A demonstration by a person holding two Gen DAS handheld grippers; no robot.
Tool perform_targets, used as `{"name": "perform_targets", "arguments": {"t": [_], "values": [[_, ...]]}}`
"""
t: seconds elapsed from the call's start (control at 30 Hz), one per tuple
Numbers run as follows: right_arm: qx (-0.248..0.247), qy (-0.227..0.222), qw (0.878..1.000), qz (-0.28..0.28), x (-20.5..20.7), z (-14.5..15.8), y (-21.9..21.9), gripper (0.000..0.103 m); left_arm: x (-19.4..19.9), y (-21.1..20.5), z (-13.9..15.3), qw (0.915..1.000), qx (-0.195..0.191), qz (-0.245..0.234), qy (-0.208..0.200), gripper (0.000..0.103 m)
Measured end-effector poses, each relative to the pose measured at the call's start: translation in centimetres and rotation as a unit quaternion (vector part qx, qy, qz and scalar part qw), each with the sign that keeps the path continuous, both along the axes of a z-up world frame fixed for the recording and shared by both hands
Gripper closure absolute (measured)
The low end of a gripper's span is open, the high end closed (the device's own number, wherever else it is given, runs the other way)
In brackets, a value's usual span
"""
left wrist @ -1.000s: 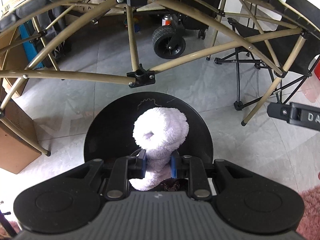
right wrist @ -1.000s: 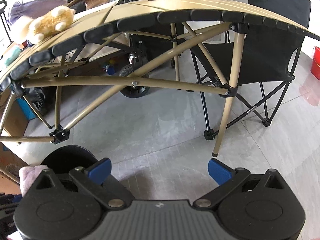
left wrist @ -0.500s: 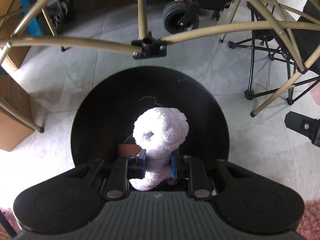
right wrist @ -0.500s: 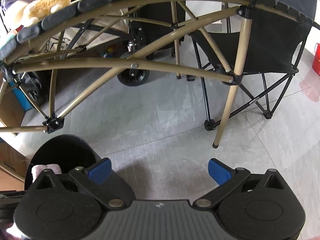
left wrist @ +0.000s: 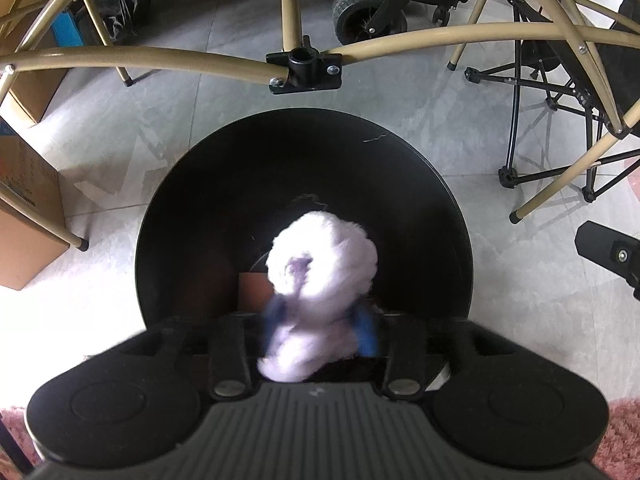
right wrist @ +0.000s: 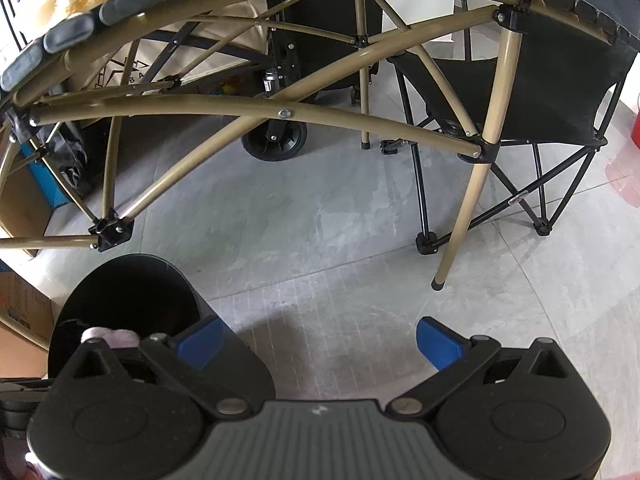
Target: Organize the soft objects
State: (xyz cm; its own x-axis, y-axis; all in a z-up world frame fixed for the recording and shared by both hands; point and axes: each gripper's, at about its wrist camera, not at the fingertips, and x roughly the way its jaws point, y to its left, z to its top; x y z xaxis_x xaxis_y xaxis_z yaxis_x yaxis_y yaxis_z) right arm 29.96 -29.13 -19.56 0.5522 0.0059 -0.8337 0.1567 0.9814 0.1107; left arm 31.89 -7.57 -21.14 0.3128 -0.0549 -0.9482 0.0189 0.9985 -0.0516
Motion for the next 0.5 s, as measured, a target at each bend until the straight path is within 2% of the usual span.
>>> {"name": "perform_targets", "arguments": {"t": [0.03, 0.07, 0.5], "values": [[0.000, 0.000, 1.000, 0.000, -0.01, 0.01, 0.03, 0.000, -0.01, 0.10, 0.02, 1.0000, -0.003, 0.004, 0.000, 0.016], [0.001, 0.000, 1.000, 0.000, -0.02, 0.02, 0.03, 0.000, -0.02, 0.19, 0.08, 0.9999, -0.005, 0.010, -0.002, 0.000], [0.002, -0.002, 1.000, 0.002, -0.03, 0.18, 0.28, 0.000, -0.11, -0.07, 0.00, 1.0000, 0.007, 0.007, 0.000, 0.000]]}}
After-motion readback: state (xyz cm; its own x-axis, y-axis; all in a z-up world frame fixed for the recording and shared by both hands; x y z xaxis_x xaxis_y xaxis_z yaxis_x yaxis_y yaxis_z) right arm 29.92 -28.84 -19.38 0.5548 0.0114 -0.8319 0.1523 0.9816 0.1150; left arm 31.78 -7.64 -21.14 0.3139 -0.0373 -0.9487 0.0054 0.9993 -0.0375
